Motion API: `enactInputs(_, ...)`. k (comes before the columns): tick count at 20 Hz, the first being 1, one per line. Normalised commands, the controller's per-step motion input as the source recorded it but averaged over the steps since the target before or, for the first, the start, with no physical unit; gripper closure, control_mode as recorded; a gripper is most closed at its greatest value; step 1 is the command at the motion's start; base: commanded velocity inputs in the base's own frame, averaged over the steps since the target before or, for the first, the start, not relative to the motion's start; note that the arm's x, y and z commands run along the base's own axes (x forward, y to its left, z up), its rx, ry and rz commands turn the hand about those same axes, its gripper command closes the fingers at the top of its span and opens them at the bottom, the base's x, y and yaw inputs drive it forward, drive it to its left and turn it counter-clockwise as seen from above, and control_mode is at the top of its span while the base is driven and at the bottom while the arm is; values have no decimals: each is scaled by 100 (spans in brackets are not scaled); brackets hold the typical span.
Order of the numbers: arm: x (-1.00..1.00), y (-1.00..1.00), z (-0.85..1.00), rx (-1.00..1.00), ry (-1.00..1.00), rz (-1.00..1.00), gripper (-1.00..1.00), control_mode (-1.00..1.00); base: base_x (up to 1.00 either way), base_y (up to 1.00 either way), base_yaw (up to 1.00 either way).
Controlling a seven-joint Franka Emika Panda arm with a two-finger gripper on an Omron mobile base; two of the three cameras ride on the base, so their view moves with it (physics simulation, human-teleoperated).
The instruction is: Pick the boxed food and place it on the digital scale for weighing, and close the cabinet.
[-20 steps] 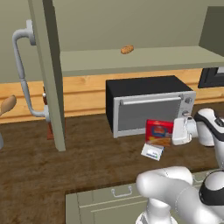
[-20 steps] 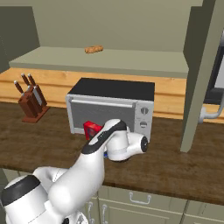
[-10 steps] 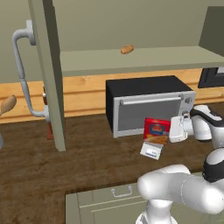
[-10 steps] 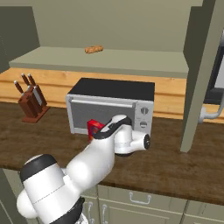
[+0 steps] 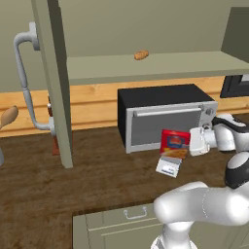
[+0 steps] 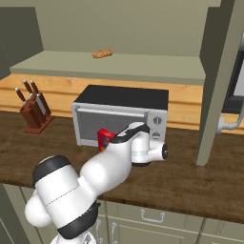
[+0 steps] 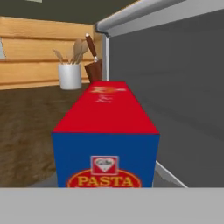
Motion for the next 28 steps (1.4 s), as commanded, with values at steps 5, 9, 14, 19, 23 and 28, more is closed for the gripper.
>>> enactInputs(5,-3,3,-1,0,-5,0,-100,-100,0,0,0)
enactInputs(9,0,3,0,0,-3,0,-100,-100,0,0,0)
enactInputs(14,0,0,0,0,0,0,-100,-100,0,0,0)
enactInputs(19,0,-15,0,0,0,0,-100,-100,0,0,0)
enactInputs(23,-1,-51,0,4,-9,0,-100,-100,0,0,0)
enactInputs(28,-3,-23,0,1,-11,0,-100,-100,0,0,0)
